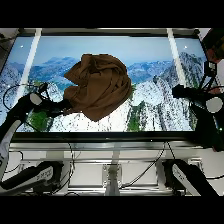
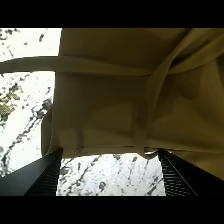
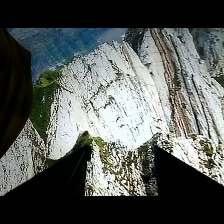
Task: Fold the clothes and pants, and hang the long-sleeved shirts on hangers.
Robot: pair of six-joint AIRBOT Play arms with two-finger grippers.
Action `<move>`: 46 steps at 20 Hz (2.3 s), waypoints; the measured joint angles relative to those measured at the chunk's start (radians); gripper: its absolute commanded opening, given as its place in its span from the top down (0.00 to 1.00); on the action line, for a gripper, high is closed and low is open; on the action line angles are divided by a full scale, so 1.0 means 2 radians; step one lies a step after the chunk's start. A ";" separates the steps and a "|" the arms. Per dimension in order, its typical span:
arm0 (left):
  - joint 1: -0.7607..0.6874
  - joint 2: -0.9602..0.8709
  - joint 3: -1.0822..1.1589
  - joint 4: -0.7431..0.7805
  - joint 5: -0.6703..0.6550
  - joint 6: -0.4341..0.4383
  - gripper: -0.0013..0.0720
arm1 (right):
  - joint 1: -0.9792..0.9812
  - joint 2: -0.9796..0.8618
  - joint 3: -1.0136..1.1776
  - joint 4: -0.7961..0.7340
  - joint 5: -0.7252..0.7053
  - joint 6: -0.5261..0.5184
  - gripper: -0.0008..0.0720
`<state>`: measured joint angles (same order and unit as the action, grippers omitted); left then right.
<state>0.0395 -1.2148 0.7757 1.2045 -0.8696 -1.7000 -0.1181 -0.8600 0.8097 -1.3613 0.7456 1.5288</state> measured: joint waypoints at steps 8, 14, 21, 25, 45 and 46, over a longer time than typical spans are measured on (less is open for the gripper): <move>-0.003 0.048 -0.047 0.029 -0.013 -0.023 0.04 | 0.000 0.000 0.000 0.000 -0.003 0.000 0.36; -0.006 0.047 -0.076 0.018 0.073 -0.065 0.04 | 0.000 0.000 0.000 0.013 -0.004 0.000 0.36; -0.009 0.002 -0.079 -0.032 0.117 -0.076 0.13 | 0.000 0.000 0.000 0.041 -0.007 0.000 0.36; -0.009 -0.011 -0.081 -0.040 0.140 -0.078 0.94 | 0.000 0.000 0.000 0.074 -0.007 0.000 0.36; -0.009 0.145 -0.076 0.007 0.046 0.044 0.95 | 0.270 -0.219 0.237 0.167 -0.065 -0.152 0.85; -0.009 0.149 -0.077 0.009 0.041 0.046 0.95 | 0.290 -0.251 0.263 0.167 -0.060 -0.153 0.85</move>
<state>0.0212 -0.9173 0.6216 1.2224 -0.7879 -1.6077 0.4625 -1.3628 1.3357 -1.0283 0.6258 1.2228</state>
